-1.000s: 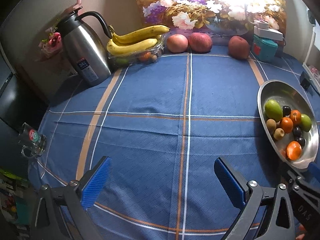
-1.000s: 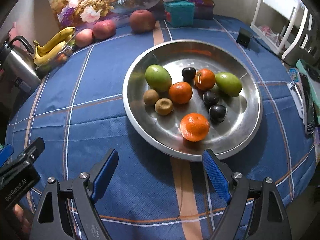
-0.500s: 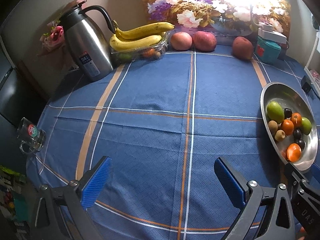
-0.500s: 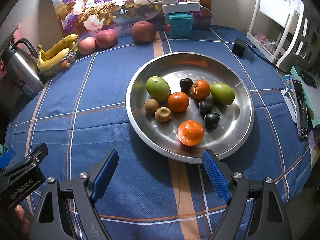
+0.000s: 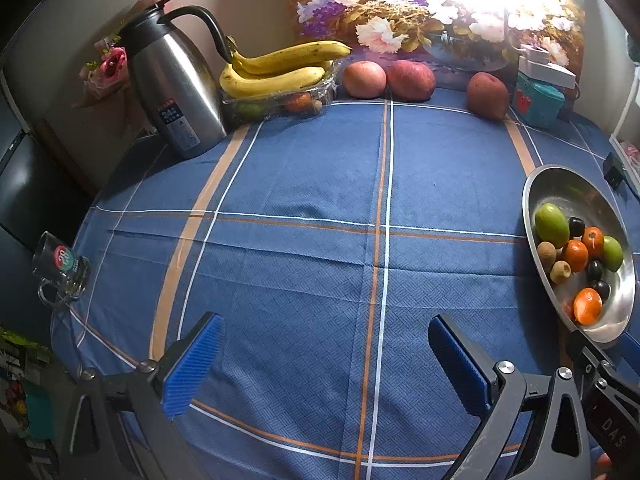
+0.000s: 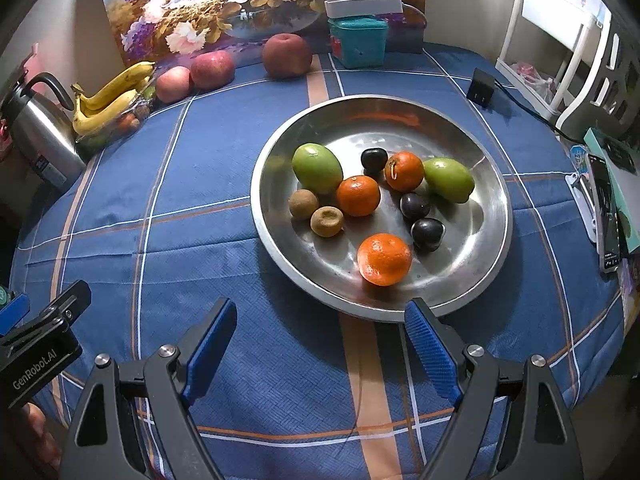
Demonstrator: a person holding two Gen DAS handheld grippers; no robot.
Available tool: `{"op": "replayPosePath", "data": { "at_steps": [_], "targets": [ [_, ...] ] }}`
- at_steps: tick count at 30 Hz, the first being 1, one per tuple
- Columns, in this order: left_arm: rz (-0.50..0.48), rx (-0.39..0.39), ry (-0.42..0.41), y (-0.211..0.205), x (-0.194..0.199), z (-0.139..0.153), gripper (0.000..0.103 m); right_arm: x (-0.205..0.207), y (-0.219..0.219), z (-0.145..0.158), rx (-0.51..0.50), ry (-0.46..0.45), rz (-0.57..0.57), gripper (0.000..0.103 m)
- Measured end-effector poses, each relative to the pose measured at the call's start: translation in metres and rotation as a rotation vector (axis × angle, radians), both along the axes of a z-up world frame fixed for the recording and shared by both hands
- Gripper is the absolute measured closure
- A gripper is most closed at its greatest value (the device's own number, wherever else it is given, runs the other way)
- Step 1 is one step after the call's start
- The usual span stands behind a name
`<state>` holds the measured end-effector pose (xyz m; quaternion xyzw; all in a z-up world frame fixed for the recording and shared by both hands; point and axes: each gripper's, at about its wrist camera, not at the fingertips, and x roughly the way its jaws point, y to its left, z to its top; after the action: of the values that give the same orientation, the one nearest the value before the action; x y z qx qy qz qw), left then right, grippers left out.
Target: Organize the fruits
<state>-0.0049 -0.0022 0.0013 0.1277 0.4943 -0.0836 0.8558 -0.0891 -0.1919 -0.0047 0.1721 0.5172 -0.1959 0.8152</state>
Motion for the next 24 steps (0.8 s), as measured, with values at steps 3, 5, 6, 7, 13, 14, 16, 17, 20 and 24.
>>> {"op": "replayPosePath", "data": {
  "at_steps": [3,5,6,7,13,14,16,17,20,24],
  "targets": [
    [-0.003,0.003,0.0,-0.0004,-0.0004,-0.0006,0.0,0.0001,0.0,-0.0001,0.001,0.001,-0.001,0.017],
    [-0.005,0.003,0.001,-0.001,-0.0004,-0.001,0.0,0.0001,-0.0001,-0.0003,0.002,0.001,0.001,0.017],
    [-0.006,0.004,0.001,-0.0011,-0.0004,-0.0011,0.0,0.0002,0.0001,-0.0004,0.002,0.002,0.001,0.017],
    [-0.006,0.004,0.002,-0.0012,-0.0004,-0.0012,0.0,0.0003,0.0002,-0.0005,0.002,0.003,0.001,0.017],
    [-0.006,0.002,0.006,-0.0016,-0.0004,-0.002,0.0,0.0008,0.0013,-0.0016,0.0,0.007,0.002,0.017],
    [-0.007,0.002,0.006,-0.0019,-0.0002,-0.0023,0.0,0.0009,0.0018,-0.0016,-0.001,0.008,0.004,0.017],
    [-0.008,0.003,0.007,-0.0019,-0.0001,-0.0024,0.0,0.0005,0.0015,-0.0016,-0.001,0.008,0.006,0.017],
    [-0.009,0.003,0.007,-0.002,-0.0002,-0.0024,0.0,0.0006,0.0016,-0.0018,-0.001,0.009,0.006,0.017],
    [-0.007,0.003,0.007,-0.002,-0.0003,-0.0024,0.0,0.0007,0.001,-0.0023,0.002,0.012,0.006,0.017],
    [-0.008,0.003,0.008,-0.0022,-0.0006,-0.0025,0.0,0.0008,0.0008,-0.0025,0.003,0.013,0.006,0.017]
  ]
}}
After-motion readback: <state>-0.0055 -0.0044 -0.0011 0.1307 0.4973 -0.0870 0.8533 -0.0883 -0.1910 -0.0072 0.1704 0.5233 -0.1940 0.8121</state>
